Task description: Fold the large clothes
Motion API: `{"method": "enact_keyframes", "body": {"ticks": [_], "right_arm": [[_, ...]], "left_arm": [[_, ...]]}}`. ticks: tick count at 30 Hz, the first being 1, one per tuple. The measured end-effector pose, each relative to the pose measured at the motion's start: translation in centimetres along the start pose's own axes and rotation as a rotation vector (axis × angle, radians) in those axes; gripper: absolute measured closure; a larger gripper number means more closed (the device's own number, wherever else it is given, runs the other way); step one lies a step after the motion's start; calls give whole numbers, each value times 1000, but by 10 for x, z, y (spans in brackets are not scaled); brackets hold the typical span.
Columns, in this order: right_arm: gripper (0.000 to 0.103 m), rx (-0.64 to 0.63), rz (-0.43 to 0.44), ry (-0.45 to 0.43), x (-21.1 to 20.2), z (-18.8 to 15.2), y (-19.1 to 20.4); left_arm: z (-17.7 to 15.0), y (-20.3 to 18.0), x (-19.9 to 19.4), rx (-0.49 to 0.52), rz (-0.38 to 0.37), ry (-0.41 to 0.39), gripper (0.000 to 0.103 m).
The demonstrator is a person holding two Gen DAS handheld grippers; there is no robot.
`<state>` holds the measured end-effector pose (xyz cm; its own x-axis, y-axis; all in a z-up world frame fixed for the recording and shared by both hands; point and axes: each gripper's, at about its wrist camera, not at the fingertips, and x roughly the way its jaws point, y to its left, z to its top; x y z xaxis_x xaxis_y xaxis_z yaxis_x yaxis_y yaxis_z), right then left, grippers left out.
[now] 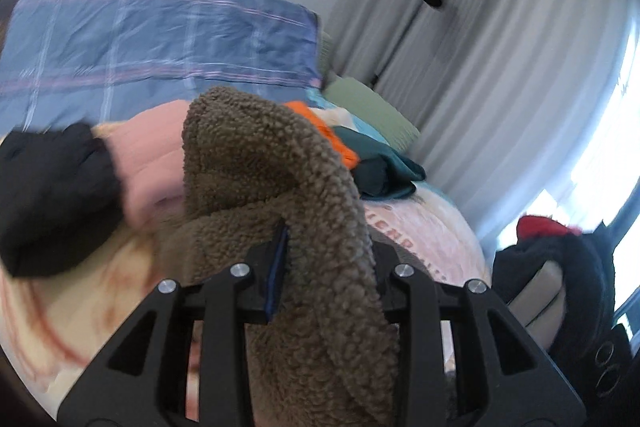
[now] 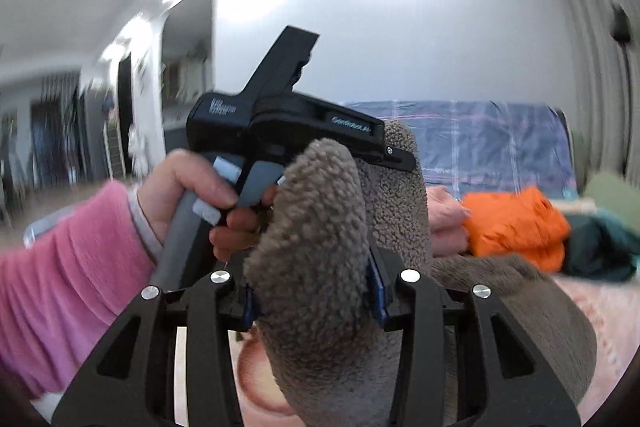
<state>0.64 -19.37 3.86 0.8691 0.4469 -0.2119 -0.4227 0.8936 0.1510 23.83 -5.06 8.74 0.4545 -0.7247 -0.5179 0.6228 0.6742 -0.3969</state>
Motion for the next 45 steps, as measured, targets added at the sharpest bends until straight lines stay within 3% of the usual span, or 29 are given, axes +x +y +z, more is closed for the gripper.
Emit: {"method": "enact_keyframes", "body": {"ticks": [6, 9, 10, 12, 14, 18, 21, 25, 29, 31, 35, 37, 38, 40, 41, 43, 45], "right_arm": [[68, 234, -62, -62, -47, -11, -86], [70, 393, -100, -57, -63, -34, -136], [71, 443, -122, -44, -66, -43, -150], [71, 584, -141, 1, -68, -72, -189], [71, 716, -108, 31, -68, -99, -214], [69, 788, -99, 66, -66, -128, -233], [68, 783, -88, 54, -68, -132, -228], [68, 753, -96, 42, -76, -127, -229], [70, 806, -44, 11, -78, -125, -239], [78, 783, -41, -14, -84, -113, -238], [102, 691, -244, -69, -107, -95, -241], [103, 726, -351, -24, -108, -107, -259], [103, 777, -351, 11, -106, -118, -271], [103, 924, -278, 40, -109, -143, -289], [103, 926, -250, 32, -113, -147, -288], [100, 844, -245, 6, -120, -138, -279], [85, 752, -197, -15, -126, -121, -264]], "left_arm": [[8, -86, 97, 164, 21, 122, 70], [3, -119, 145, 237, 31, 179, 70], [0, -127, 165, 251, 2, 200, 73], [-6, -136, 192, 256, -23, 229, 74], [-15, -139, 217, 258, -32, 268, 72], [-36, -135, 259, 208, -35, 377, 72], [-35, -139, 256, 188, -41, 361, 76], [-17, -148, 207, 232, -63, 204, 72], [-7, -142, 151, 323, 13, 128, 67], [-6, -132, 136, 330, 51, 122, 67], [-8, -102, 121, 308, 98, 136, 67], [-16, -90, 137, 262, 55, 196, 66], [-21, -87, 148, 254, 46, 226, 65], [-43, -83, 184, 290, 108, 299, 63], [-52, -78, 202, 270, 95, 343, 62], [-51, -72, 213, 197, 36, 347, 62], [-43, -70, 213, 166, 11, 335, 61]]}}
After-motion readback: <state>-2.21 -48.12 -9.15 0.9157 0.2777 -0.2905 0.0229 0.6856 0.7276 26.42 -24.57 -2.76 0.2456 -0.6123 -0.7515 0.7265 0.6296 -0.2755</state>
